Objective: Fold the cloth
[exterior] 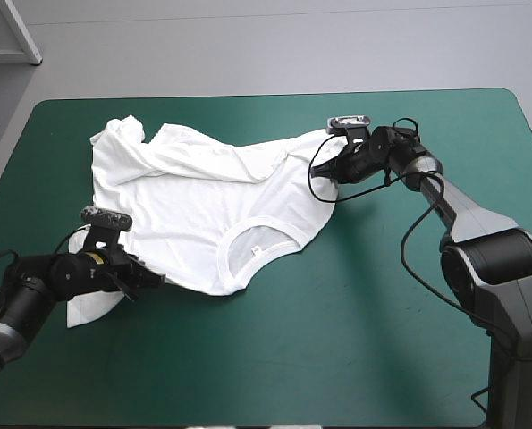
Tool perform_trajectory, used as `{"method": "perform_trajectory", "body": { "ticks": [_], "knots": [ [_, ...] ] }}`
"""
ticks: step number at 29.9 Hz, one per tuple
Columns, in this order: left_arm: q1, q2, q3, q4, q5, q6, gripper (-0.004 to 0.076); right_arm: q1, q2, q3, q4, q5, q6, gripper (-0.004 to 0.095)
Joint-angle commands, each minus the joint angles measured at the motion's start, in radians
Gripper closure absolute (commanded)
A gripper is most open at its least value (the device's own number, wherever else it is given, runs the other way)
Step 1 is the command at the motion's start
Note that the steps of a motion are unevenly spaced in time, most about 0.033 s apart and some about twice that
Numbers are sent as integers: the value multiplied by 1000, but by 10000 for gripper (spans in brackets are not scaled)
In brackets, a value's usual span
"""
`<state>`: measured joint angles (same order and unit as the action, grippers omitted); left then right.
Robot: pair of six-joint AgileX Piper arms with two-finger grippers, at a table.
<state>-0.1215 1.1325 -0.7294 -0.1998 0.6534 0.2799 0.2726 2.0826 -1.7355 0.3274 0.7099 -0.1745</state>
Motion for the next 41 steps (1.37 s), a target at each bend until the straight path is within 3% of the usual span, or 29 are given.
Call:
{"method": "perform_trajectory", "body": {
  "ticks": [1,13,24,34,41],
  "knots": [
    [-4,-21,-154,6,-22,21,705,1,-183,-37,9,-67,-1,925],
    [-4,-21,-888,115,68,22,705,1,-496,-335,-26,-61,-18,925],
    [-4,15,-1478,284,63,52,705,1,-628,-707,-44,-54,-70,925],
    [-4,10,-1627,284,48,52,705,1,-726,-850,-39,-54,-129,925],
    [-4,36,-1622,275,120,52,705,1,-720,-850,-32,-2,-140,925]
  ]
}}
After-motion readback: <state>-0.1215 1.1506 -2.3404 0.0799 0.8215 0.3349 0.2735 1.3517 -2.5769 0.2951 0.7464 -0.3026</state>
